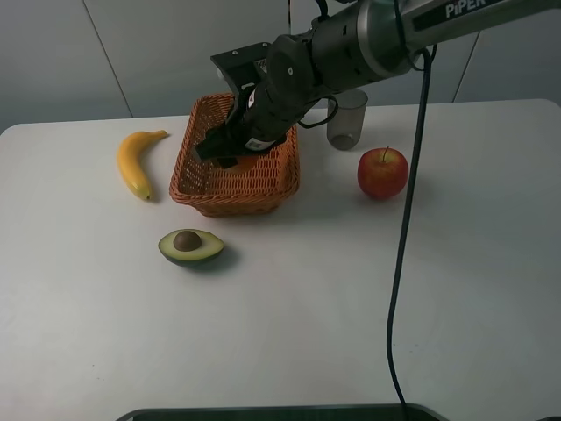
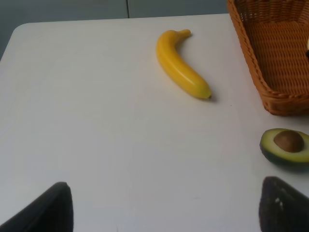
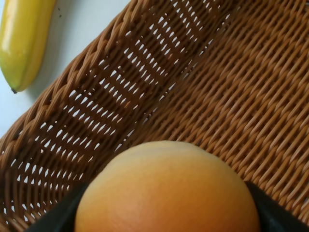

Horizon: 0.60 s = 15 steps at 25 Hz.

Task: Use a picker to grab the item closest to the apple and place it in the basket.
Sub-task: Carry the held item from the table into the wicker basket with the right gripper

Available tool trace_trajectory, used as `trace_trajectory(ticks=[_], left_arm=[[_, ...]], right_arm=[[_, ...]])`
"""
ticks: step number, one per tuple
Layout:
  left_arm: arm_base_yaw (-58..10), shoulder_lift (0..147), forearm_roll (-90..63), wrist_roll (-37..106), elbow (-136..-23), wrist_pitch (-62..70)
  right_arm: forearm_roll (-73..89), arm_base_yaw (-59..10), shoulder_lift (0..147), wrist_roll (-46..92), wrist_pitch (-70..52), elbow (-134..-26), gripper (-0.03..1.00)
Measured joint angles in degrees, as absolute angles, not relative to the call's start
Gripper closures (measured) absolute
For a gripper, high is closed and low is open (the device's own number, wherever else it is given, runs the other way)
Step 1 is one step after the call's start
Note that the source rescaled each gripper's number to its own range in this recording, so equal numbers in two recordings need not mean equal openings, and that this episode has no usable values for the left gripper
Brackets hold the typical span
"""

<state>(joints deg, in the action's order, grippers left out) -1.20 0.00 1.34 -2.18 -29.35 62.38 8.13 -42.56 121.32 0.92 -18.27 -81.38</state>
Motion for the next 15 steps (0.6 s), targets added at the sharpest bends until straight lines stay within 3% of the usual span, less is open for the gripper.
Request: trace_trajectory(ticks=[3,4,7,8,10,15], left_arm=[[-1.2,0.0,1.3,-2.2,-29.4,62.4],[-1.2,0.0,1.3,-2.2,-29.4,62.4],[-1.2,0.0,1.3,-2.2,-29.4,62.4],[-1.2,0.0,1.3,-2.2,-29.4,62.4],[-1.2,0.0,1.3,-2.2,-29.4,62.4],[-1.2,0.0,1.3,-2.2,-29.4,62.4]], right_arm=[[8.1,-42.6,121.3,0.9,-18.3,-81.4,0.96],[8.1,-42.6,121.3,0.9,-18.3,-81.4,0.87],[8.1,-42.6,121.3,0.9,-18.3,-81.4,0.18],[8.1,-42.6,121.3,0.9,-18.3,-81.4,0.06],[8.1,-42.6,121.3,0.9,-18.3,-81.4,-0.01],[8.1,-42.6,121.2,0.9,-18.4,-81.4,-0.03]])
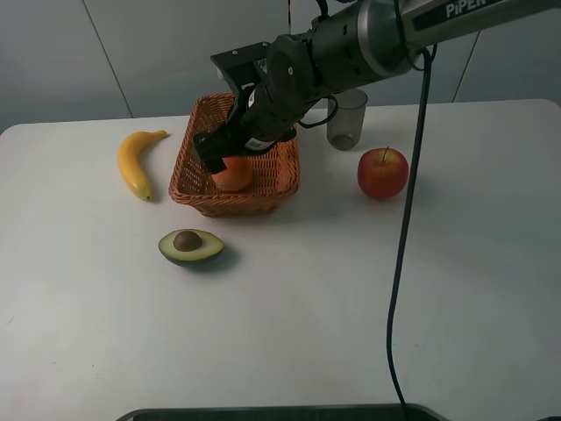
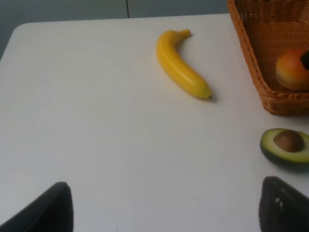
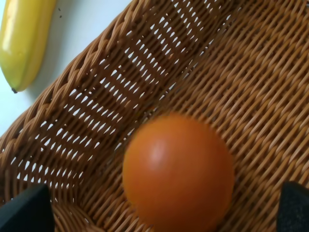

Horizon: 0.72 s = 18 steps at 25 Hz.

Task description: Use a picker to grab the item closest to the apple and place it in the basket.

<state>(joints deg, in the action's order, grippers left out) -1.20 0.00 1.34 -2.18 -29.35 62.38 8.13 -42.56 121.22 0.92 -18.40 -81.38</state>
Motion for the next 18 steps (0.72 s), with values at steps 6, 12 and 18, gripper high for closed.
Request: trace_trajectory(ticks=[6,12,18], left_arm=[[-1.2,0.0,1.3,-2.2,-29.4,62.4],[-1.2,0.0,1.3,-2.2,-29.4,62.4],[-1.2,0.0,1.3,-2.1,-29.4,62.4]], right_arm=[[8.1,-42.6,119.4,0.9,-18.4,-81.4,-0.03],[8.0,-42.6,118.3,0.9,-20.3,-81.4,-0.03],[7.9,-41.0,113.1,0.3,-26.2,-81.4,-0.03]])
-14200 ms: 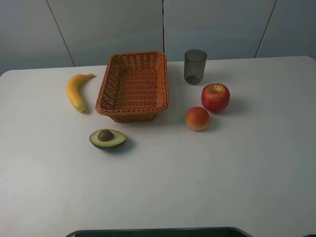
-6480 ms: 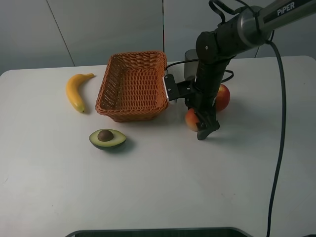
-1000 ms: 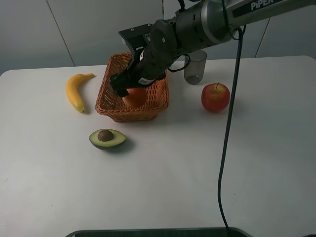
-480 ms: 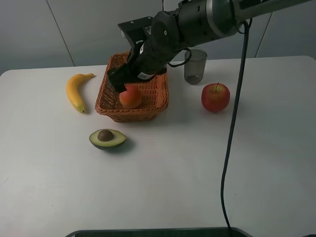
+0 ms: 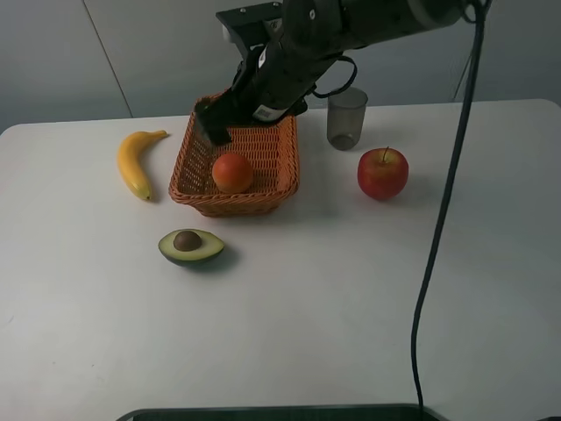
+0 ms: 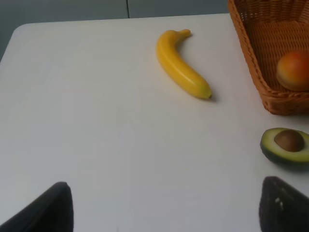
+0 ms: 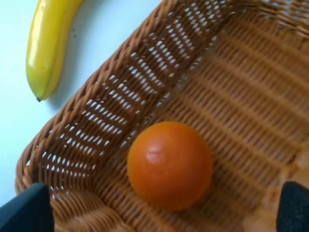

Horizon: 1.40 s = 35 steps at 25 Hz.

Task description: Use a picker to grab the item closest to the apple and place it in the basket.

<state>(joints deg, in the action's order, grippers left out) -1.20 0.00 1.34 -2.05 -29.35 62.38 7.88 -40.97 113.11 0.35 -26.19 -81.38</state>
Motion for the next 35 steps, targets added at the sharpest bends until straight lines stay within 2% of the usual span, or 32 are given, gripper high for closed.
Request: trace_trajectory(ticks=[4,17,23,35], left_arm=[[-1.2,0.0,1.3,-2.1,-29.4,62.4],[-1.2,0.0,1.3,-2.1,-29.4,62.4],[-1.2,0.0,1.3,-2.1,-29.4,62.4],[-1.2,0.0,1.3,-2.1,-29.4,62.4]], right_arm=[[7.0,-37.5,107.6,-1.8,-29.4,-78.2,-0.03],[5.0,-20.7,77.0,-6.6,-30.7,-50.8,-0.03],[1.1,-13.2,61.6,-7.8,-37.5,-45.4,-0.03],[-2.0,-12.1,31.8,-10.6,-52.5,-45.3,-0.03]])
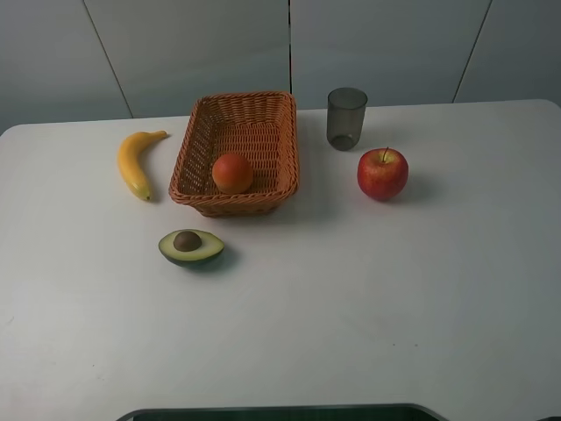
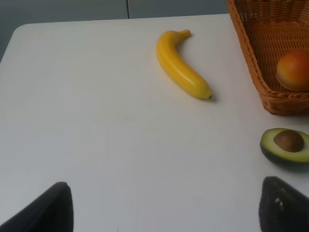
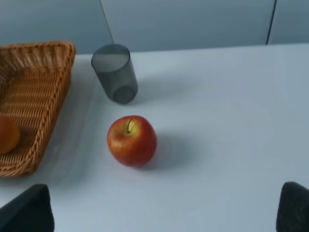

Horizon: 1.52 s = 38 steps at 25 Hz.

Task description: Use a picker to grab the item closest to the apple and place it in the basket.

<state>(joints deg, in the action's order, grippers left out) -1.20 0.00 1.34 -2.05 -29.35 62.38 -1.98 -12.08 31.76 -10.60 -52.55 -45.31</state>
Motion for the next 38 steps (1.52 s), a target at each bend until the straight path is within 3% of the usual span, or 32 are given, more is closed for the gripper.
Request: trace_trajectory(ticks=[11,18,38], left_arm=[[-1.2,0.0,1.3,-2.1,-29.4,62.4],[-1.2,0.0,1.3,-2.1,-29.4,62.4],[-1.2,0.0,1.3,-2.1,-29.4,62.4]], right_arm=[[-3.9,-12.1,10.2,-8.9,-64.9,-45.3,-0.03],[-1.5,-12.1,0.4,-4.6,-65.9,-41.3,-0.03],[2.2,-12.1,0.1,1.4,-63.2,-29.5,-0.03]])
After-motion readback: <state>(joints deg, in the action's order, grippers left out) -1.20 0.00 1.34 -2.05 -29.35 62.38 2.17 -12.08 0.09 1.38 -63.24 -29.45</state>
